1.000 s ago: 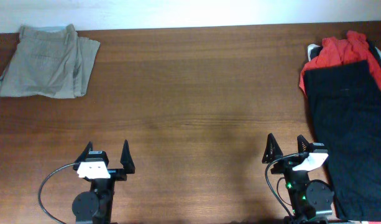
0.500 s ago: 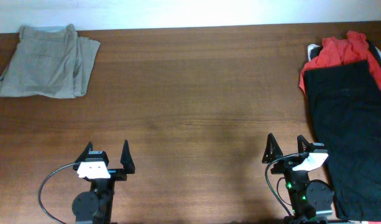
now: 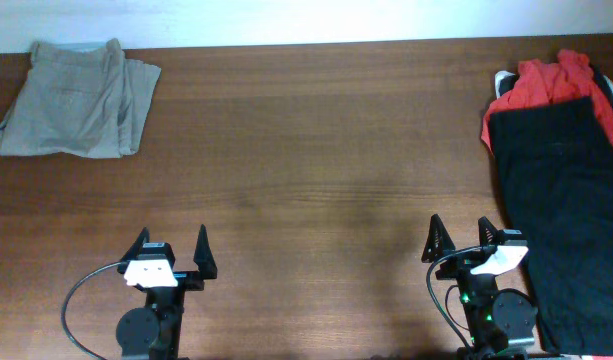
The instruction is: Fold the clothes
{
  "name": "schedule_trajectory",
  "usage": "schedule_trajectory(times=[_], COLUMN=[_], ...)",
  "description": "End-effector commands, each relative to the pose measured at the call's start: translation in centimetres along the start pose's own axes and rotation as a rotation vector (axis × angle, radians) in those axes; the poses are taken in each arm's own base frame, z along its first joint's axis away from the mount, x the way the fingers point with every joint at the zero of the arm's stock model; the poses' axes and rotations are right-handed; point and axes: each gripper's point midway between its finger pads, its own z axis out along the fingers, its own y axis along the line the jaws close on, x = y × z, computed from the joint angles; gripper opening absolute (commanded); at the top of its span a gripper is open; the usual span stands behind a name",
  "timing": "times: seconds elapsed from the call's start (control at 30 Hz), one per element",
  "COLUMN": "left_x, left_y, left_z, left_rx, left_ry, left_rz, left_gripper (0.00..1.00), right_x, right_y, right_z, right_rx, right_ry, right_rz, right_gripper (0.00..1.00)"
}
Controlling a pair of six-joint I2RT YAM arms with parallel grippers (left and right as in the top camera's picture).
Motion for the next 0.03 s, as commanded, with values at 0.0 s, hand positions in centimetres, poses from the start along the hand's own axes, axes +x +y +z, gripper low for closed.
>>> schedule_trajectory(times=[0.0], left_x=[0.17], left_y=[0.2], left_z=[0.01], left_rx=[-0.008], left_ry=[0.001], left_rz=[0.012], left_gripper=[0.99], right_x=[0.2], right_y=[-0.09], right_z=[0.0], right_rx=[0.004], right_ry=[0.002], right_rz=[-0.01], right_gripper=[0.99])
